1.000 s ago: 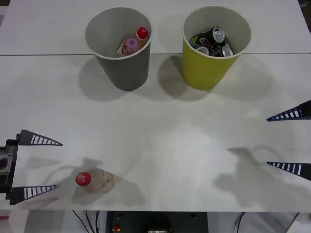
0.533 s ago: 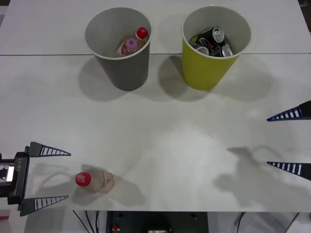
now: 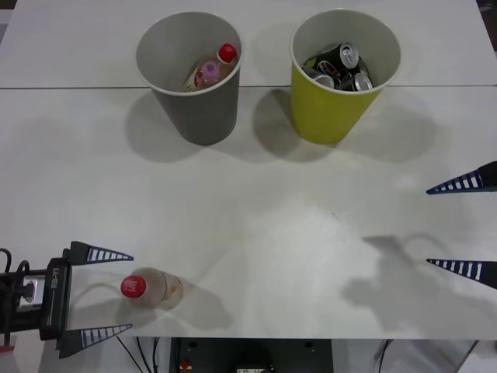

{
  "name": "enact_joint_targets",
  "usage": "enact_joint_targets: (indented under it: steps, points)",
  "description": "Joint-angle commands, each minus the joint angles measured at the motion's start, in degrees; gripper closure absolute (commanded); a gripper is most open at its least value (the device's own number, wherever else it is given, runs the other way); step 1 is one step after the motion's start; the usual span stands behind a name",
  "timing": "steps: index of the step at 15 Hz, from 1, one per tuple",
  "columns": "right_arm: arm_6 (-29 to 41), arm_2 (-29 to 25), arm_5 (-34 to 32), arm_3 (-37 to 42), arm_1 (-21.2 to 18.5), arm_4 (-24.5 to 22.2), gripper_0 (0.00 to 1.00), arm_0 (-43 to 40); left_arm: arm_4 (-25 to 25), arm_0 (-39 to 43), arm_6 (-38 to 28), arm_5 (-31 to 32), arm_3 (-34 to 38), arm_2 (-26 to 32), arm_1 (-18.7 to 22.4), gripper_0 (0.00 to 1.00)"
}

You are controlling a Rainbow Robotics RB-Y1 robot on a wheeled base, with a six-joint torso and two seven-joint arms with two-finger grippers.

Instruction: Put the can into the green bin and the plastic bottle into the gray bin

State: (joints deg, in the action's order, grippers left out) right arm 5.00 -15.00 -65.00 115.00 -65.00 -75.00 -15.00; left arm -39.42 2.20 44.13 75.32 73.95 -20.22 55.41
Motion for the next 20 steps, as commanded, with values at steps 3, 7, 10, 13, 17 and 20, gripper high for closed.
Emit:
enact_joint_targets:
  steps: [3,7,10,13,17,20]
  points:
    - [0.0,0.0,0.0,0.0,0.0,0.0,0.0,0.0,-1.71,-2.99,0.7,3.17,-6.27,0.01,-6.28,0.0]
    - [0.0,0.0,0.0,0.0,0.0,0.0,0.0,0.0,-2.15,-3.69,0.87,3.08,-7.68,0.01,-10.59,0.0]
    - [0.0,0.0,0.0,0.0,0.0,0.0,0.0,0.0,-3.65,-5.1,1.22,2.91,-8.82,0.09,-12.7,0.0]
    - [0.0,0.0,0.0,0.0,0.0,0.0,0.0,0.0,-4.44,-6.16,1.05,2.82,-9.44,0.01,-13.13,0.0]
    - [0.0,0.0,0.0,0.0,0.0,0.0,0.0,0.0,-4.7,-6.77,0.26,2.64,-9.87,0.01,-13.49,1.0]
    - [0.0,0.0,0.0,0.0,0.0,0.0,0.0,0.0,-4.7,-6.77,-0.18,2.55,-9.87,0.01,-14.1,1.0]
